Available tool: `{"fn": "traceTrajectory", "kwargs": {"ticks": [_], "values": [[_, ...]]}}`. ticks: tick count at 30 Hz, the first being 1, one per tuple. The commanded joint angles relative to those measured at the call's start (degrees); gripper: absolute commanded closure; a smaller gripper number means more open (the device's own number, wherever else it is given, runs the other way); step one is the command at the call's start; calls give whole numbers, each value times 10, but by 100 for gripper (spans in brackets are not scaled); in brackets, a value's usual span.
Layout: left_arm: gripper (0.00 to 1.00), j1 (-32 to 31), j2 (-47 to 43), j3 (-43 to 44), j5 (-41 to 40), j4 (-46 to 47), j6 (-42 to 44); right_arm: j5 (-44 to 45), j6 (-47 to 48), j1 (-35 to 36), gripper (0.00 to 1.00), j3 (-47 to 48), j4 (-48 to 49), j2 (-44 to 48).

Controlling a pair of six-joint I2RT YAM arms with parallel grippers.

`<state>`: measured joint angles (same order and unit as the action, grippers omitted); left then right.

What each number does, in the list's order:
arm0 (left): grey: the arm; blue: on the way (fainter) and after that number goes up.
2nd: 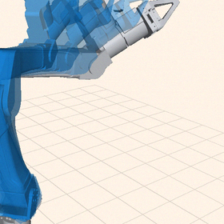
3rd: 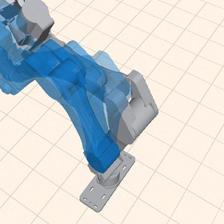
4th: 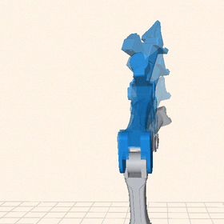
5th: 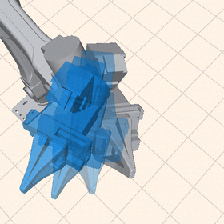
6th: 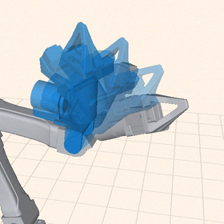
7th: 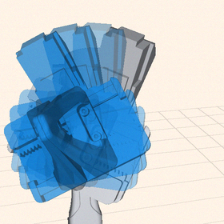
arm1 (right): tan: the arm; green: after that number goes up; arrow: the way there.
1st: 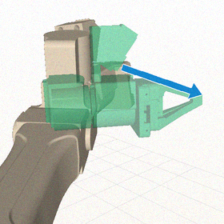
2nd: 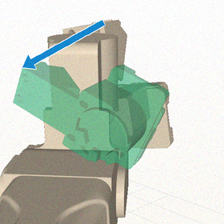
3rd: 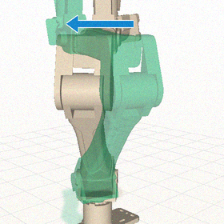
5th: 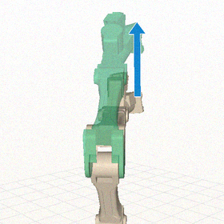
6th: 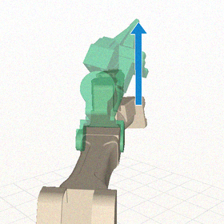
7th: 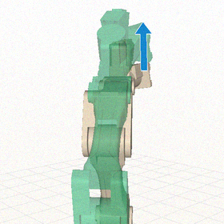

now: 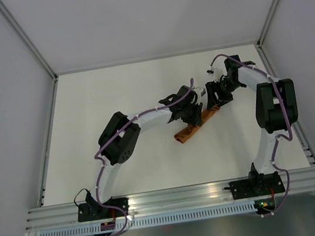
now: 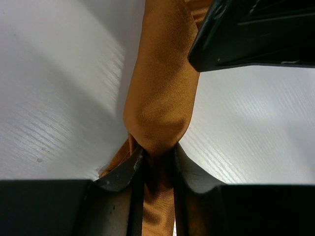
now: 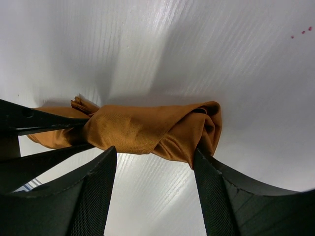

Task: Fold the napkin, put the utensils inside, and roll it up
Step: Roll the napkin with the utensil

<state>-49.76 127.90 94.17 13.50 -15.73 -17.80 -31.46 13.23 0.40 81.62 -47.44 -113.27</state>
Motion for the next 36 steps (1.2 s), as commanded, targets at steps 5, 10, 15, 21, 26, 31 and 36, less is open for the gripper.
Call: {"fn": "traceTrajectory", "kwargs": {"ticks": [5,10,15,21,26,31,36], "values": [[76,-5,40,-5,-37,-34,-38,66,-57,-18,30,12,13,85],[75,-7,41,-4,-35,-31,-50,67,-63,-20,28,6,-1,97],[72,-11,42,-5,-37,-20,-60,57,-66,-21,28,-16,-18,82],[71,-16,46,0,-35,-7,-74,42,-100,-18,28,-28,-2,53],[70,-18,45,2,-41,4,-94,42,-121,-9,28,-38,18,40],[69,-20,49,3,-44,21,-111,49,-148,18,28,-59,42,34],[67,-20,52,4,-44,24,-113,59,-168,31,28,-68,67,20]]}}
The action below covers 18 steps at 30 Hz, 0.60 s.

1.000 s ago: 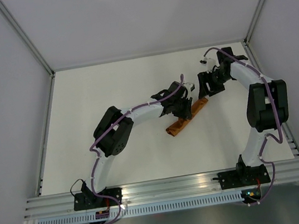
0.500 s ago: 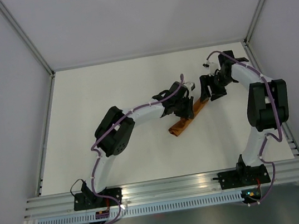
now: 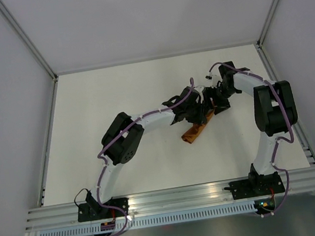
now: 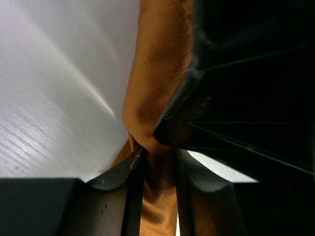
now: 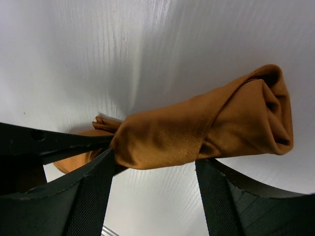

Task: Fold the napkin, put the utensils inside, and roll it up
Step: Roll the napkin with the utensil

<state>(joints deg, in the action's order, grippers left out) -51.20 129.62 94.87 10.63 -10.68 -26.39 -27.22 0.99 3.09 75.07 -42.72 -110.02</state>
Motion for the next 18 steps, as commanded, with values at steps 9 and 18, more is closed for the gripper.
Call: {"fn": "traceTrajectory", "kwargs": {"ticks": [9,18], "values": [[57,-6,20,-5,-4,-20,-19,69,-50,8,40,16,42,-20],[53,-2,-3,3,23,-5,-9,117,-36,17,47,45,42,-43]]}}
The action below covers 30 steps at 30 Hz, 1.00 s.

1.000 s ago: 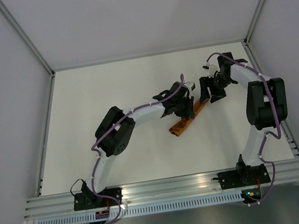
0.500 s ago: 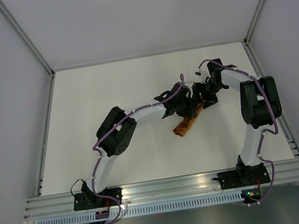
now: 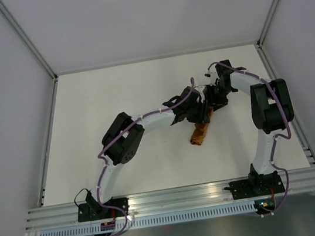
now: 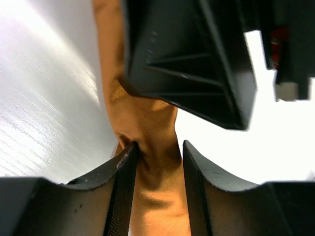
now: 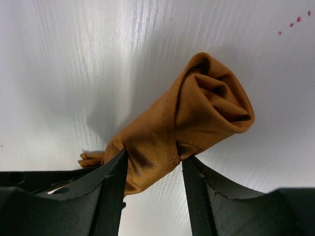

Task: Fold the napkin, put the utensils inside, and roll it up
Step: Roll the napkin with the utensil

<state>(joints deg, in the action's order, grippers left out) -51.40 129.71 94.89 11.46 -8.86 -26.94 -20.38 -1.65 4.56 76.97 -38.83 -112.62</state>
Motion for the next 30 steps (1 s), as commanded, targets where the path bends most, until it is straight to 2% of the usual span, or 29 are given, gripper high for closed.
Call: {"fn": "traceTrajectory", "kwargs": {"ticks": [1,6,21,30], "values": [[52,1,-8,6,20,-22,-2,55,-10,3,47,27,3,-20],[52,6,-24,7,25,-20,6,78,-8,11,50,50,3,-38],[51,20,-89,-11,49,2,22,146,4,38,51,127,-2,-91],[51,44,-172,-82,38,18,23,160,11,43,50,194,-10,-135]]}}
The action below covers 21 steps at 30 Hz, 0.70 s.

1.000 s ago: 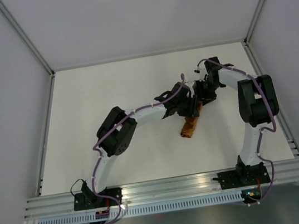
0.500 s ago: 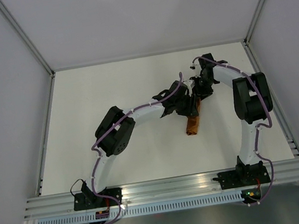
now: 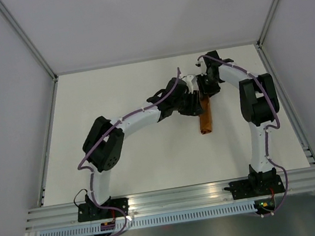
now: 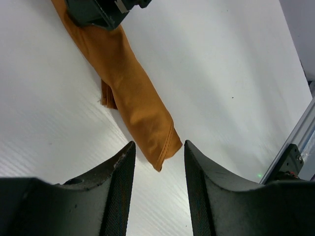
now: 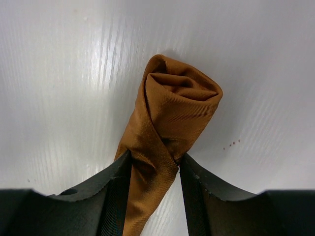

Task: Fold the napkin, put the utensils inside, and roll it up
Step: Roll the napkin with the utensil

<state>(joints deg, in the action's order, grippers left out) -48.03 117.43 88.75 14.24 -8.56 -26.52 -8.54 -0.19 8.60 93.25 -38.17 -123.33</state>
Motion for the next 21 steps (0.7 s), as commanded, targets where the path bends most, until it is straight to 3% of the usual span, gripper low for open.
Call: {"fn": "traceTrajectory", "kwargs": {"ticks": [1,10,21], "values": [[51,11,-55,-27,11,16,19,42,-3,4,50,46,-18,-31],[50,27,-99,-66,15,17,21,62,30,18,48,125,-34,-78],[50,36,-113,-74,27,7,24,54,31,25,40,150,-34,-78]]}}
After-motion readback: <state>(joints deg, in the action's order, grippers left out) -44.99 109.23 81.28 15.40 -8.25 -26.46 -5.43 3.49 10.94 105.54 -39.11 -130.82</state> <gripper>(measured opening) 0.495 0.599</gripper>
